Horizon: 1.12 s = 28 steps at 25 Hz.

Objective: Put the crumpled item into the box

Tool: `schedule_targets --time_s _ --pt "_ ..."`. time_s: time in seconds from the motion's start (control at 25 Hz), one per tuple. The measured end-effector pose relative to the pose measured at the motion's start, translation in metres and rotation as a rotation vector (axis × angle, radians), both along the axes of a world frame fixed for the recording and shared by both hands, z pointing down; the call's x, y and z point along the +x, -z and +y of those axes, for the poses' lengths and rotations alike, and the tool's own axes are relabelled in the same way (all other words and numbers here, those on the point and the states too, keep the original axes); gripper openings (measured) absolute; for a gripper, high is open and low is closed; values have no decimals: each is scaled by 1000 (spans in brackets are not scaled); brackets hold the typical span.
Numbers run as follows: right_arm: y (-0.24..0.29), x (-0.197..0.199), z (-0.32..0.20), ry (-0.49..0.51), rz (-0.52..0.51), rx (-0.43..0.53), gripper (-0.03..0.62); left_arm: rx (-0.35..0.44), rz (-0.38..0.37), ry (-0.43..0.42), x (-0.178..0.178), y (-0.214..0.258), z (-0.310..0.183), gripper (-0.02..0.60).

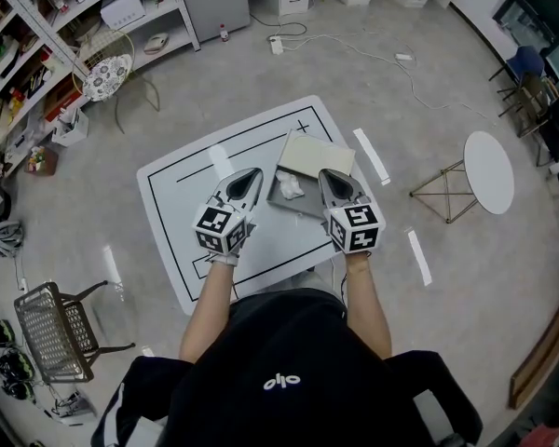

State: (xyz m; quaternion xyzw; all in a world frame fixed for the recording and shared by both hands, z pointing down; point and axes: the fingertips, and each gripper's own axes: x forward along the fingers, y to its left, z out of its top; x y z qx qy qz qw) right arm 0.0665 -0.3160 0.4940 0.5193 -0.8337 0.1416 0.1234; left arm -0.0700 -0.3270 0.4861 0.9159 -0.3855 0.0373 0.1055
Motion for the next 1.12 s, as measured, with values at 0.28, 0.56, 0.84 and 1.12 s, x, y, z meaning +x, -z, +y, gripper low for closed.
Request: schedule_targets --time_s 0.28,0.56,0.84,1.12 --pt "-2 -4 -4 8 -7 -9 9 -1 4 6 -3 1 -3 8" --pt "-8 -6 -8 17 -8 -21 9 -8 3 11 -3 -3 -5 8" --pt "-11 -7 -11 22 -5 -31 9 -9 8 20 -5 -3 -8 8" --pt "-12 -8 -20 21 -8 -38 9 -12 9 18 -6 -3 -16 8"
